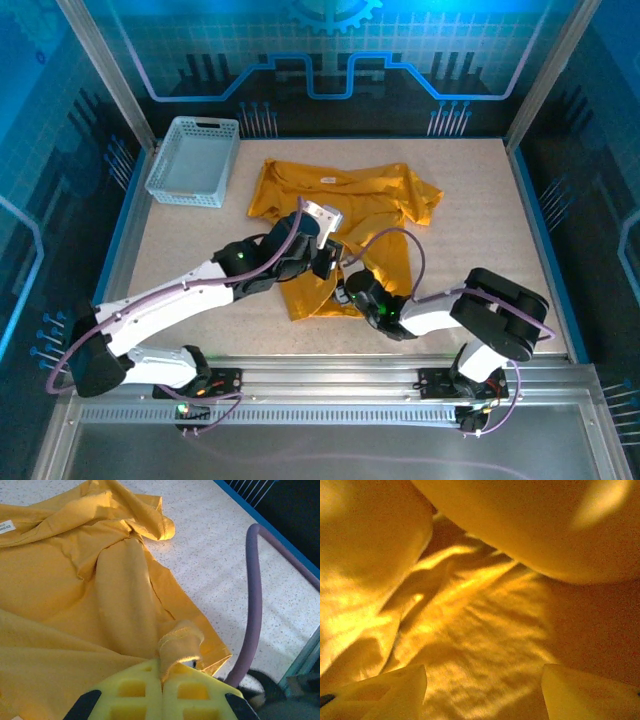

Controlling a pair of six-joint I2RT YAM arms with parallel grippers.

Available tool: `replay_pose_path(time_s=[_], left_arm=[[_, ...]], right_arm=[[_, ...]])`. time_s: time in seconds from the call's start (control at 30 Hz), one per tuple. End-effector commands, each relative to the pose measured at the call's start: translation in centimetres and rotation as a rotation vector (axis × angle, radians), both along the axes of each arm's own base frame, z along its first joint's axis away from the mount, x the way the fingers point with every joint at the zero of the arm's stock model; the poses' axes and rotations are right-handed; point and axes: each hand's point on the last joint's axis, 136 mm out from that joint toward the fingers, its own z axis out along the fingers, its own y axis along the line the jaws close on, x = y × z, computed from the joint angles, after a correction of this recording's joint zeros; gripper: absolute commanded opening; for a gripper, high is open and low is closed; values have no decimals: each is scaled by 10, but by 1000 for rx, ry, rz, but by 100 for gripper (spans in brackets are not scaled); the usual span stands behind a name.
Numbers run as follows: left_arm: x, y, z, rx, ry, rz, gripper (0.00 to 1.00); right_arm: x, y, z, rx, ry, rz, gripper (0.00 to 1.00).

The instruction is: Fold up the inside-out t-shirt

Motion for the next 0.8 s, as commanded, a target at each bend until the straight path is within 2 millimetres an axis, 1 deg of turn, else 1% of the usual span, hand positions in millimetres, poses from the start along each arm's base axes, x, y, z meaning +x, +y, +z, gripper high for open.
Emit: replay_pose_path(time_s=[0.0, 0.07, 0.17, 0.23, 0.27, 0.37, 0.47, 0.57, 0.63, 0.7, 0.77], left_arm=[[4, -13, 19, -69, 31, -2, 0], [6, -19, 23, -75, 46, -3, 0], [7, -26, 30, -88, 55, -16, 0], [6, -29, 35, -102, 52, -27, 0], [5, -30, 37, -106, 51, -34, 0], [1, -28, 41, -118, 49, -47, 0], [-4, -27, 47, -135, 33, -67, 0], [-8, -23, 62, -171, 3, -76, 0], [-11, -23, 73, -204, -2, -82, 0], [-17, -30, 87, -259, 3, -110, 0], [-25, -43, 99, -298, -1, -146, 0]], right_arm=[[16, 5, 18, -21, -111, -83, 64], [21, 8, 17, -61, -129, -106, 65], [28, 6, 16, -61, -133, -141, 66], [34, -1, 14, -47, -114, -175, 66], [39, -8, 13, -33, -94, -198, 67], [53, -25, 10, 67, -9, -234, 67], [66, -33, 15, 105, 16, -254, 67], [74, -37, 19, 139, 28, -271, 68], [78, -36, 22, 143, 19, -273, 68], [82, -30, 28, 156, 6, -264, 69], [87, -25, 35, 182, -7, -257, 69]])
